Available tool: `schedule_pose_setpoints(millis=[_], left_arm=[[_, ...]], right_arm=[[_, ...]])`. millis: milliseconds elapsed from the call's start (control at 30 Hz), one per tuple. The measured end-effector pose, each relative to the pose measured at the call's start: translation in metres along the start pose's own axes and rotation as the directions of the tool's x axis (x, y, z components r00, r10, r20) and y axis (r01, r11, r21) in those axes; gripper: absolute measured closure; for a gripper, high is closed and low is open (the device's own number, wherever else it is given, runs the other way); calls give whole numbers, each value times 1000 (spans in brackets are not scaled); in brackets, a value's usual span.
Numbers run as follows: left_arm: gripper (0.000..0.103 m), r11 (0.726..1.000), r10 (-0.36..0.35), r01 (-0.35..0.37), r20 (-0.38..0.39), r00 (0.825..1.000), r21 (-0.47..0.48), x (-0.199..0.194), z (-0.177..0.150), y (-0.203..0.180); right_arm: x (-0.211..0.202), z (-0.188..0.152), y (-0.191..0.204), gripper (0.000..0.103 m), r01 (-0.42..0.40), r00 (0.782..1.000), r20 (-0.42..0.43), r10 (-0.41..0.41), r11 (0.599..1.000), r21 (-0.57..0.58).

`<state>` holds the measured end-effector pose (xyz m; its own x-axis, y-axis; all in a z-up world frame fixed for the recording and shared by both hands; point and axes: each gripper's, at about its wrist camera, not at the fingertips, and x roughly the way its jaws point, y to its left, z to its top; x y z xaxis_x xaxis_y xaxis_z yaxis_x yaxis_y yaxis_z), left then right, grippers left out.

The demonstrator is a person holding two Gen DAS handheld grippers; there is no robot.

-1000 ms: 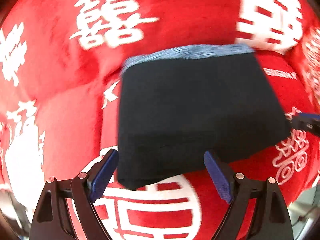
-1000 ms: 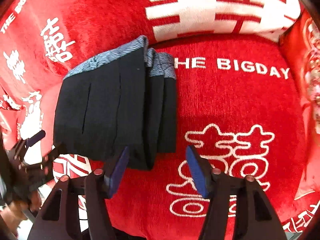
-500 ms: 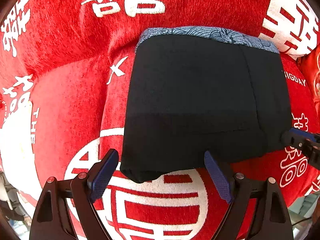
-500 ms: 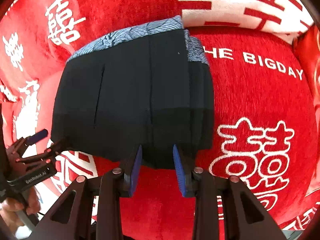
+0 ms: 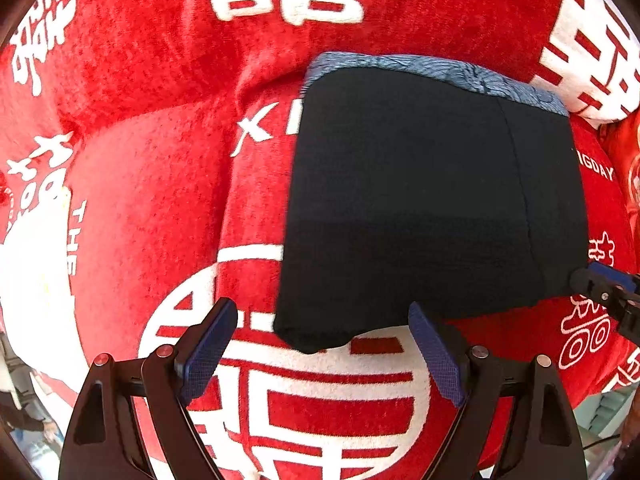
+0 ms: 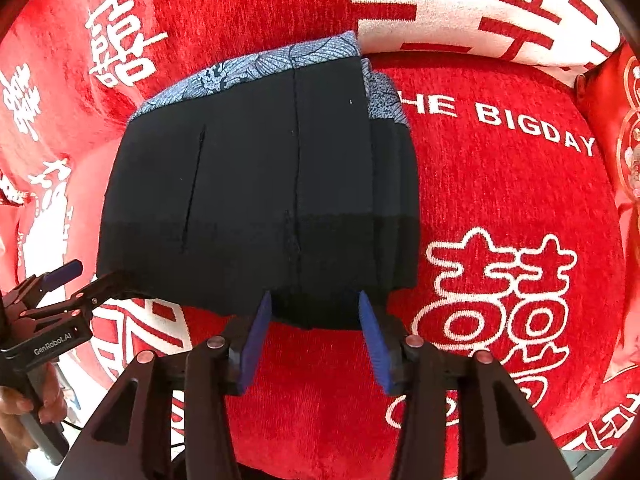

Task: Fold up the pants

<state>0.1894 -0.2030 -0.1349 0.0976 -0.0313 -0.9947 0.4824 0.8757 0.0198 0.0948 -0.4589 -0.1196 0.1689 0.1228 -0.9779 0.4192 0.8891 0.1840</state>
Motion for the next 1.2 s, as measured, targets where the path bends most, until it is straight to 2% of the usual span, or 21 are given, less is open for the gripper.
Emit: schedule_pose_setpoints(millis=[133, 200, 367, 600, 1200], left_arm=[[15, 1000, 6, -6, 17, 1000, -19, -5, 4, 10], [15, 999, 8, -7, 31, 999, -31, -10, 5, 15], [15, 997, 4, 0, 47, 999, -80, -15, 12, 30], [15, 995, 11, -5, 58, 998, -96, -14, 15, 42], [15, 996, 4, 1, 51, 999, -94, -9, 24, 42]], right_arm=[[-11, 4, -2, 49, 6, 1000, 16, -6, 1000, -9], [-15, 4, -4, 42, 7, 1000, 23, -7, 1000, -8], [-19, 11, -5, 39, 30, 999, 29, -30, 999, -11], [-12, 22, 1, 32, 25, 999, 35, -25, 1000, -6], [-6, 24, -11, 29, 33, 999, 25, -34, 999, 22]])
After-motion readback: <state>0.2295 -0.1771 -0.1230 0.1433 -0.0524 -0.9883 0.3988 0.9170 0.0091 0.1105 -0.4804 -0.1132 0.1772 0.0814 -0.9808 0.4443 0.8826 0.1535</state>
